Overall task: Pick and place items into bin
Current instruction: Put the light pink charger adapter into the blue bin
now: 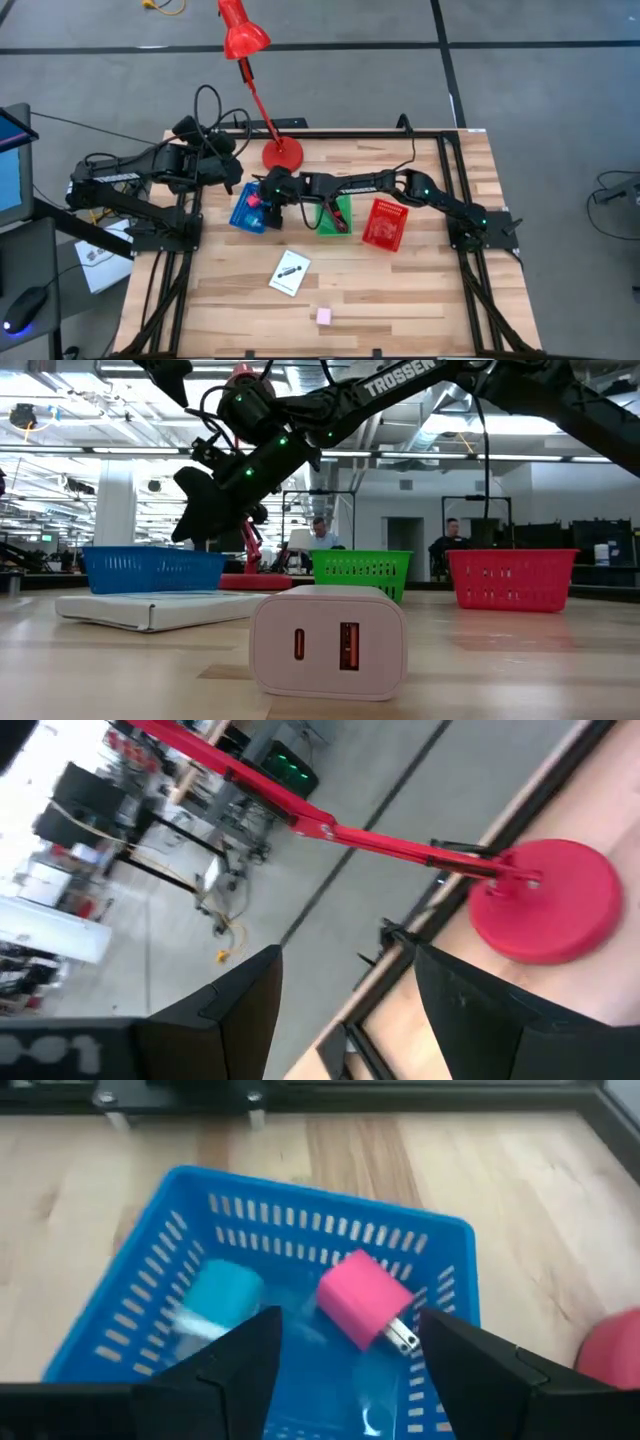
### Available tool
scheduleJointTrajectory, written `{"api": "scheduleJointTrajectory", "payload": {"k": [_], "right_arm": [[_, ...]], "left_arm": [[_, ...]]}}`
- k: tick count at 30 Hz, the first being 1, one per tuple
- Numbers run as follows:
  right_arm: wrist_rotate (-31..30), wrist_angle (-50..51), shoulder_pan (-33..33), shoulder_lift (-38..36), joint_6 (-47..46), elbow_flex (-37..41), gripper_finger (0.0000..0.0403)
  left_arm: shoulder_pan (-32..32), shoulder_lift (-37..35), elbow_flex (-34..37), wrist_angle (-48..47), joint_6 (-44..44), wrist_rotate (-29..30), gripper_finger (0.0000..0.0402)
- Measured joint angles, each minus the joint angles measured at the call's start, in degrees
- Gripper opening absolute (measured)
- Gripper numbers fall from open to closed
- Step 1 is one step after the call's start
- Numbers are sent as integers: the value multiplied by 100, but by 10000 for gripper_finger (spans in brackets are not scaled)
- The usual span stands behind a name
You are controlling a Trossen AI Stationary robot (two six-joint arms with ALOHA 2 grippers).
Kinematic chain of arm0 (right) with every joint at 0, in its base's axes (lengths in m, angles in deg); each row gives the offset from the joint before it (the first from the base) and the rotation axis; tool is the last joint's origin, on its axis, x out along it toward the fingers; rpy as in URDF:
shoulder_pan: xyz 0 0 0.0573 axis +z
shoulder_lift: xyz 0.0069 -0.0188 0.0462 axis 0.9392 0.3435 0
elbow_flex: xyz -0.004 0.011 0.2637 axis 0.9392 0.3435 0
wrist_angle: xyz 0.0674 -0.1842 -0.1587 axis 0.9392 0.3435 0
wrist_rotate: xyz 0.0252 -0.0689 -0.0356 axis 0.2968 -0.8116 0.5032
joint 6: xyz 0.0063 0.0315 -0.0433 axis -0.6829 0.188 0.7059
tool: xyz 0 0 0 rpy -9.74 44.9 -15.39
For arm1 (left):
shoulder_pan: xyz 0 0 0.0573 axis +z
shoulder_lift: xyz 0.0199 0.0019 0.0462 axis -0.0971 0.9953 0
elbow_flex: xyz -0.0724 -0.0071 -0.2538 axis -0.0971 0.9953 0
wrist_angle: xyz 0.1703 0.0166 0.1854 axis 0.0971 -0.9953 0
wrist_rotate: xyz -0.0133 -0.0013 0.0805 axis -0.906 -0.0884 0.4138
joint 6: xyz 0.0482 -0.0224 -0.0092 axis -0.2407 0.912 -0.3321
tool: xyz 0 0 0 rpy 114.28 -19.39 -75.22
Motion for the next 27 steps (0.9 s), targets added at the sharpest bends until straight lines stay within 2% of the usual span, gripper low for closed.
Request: {"api": "scheduleJointTrajectory", "payload": {"k": [3,6,12,16,22,27], "right_arm": [[25,65,102,-214,85,4,229],[122,578,224,-621,235,-2,223],[152,3132,522,-1705,-106,-2,205],[148,4815,804,-2421,-492,-2,193],[142,6216,1175,-3428,-1108,-2,179],[-4,6626,1382,-4051,-1317,-2,171]], "left_arm": [[-3,0,0,27,2,-552,219],[-7,0,0,29,-105,-1404,219],[-158,0,2,135,-300,-3407,219],[-577,0,142,931,-373,-4582,219],[-1394,48,850,2906,-1044,-5467,219],[-1968,424,1713,4734,-1221,-5537,219]]}}
